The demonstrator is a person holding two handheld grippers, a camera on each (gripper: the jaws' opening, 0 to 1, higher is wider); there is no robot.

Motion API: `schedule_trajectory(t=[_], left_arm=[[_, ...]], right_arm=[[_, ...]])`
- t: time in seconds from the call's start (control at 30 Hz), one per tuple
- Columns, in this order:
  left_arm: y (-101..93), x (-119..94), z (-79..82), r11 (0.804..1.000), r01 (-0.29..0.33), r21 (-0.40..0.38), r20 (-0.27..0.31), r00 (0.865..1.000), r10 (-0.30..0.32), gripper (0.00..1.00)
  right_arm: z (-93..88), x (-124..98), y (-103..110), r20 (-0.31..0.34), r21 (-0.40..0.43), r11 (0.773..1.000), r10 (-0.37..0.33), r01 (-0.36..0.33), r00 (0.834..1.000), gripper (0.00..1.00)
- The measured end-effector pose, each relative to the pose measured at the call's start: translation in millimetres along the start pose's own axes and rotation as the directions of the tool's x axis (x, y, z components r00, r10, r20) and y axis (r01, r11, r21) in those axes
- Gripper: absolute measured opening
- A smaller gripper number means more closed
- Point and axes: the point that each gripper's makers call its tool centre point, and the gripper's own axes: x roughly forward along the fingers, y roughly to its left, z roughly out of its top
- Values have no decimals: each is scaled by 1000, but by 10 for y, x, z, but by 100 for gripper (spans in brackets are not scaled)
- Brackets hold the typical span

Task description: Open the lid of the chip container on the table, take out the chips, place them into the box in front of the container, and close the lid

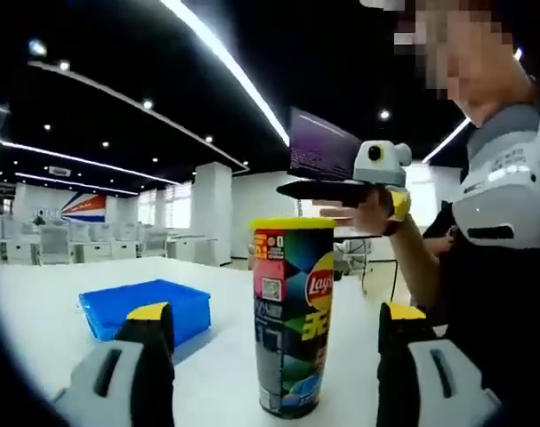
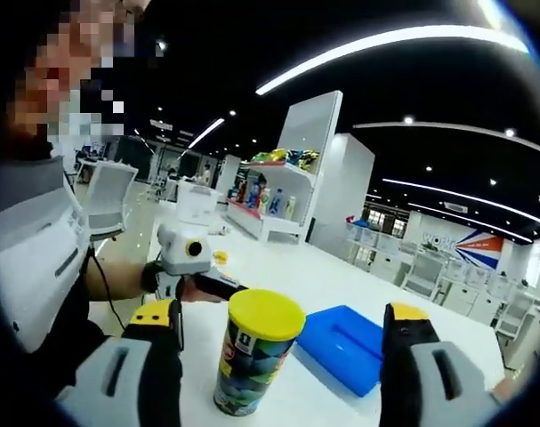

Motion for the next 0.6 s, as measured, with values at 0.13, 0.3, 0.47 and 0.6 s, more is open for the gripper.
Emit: schedule_trajectory(t=[0.13, 0.3, 0.47, 0.6], left_arm=[[-85, 74, -138, 996, 86, 14, 13, 996, -86, 91], [-181, 222, -356, 987, 160, -22, -8, 987, -160, 89], [-176, 326, -492, 980, 192, -50, 10, 981, -192, 83], [-220, 367, -563, 980, 190, -66, 15, 982, -189, 79]], right_arm=[[-39, 97, 75, -12, -6, 1000, 22, -22, 1000, 87], [-72, 172, 164, -21, -7, 999, 45, -46, 999, 87], [-79, 201, 201, -25, -12, 999, 51, -52, 998, 87], [-90, 211, 217, -28, -16, 999, 51, -52, 998, 86]])
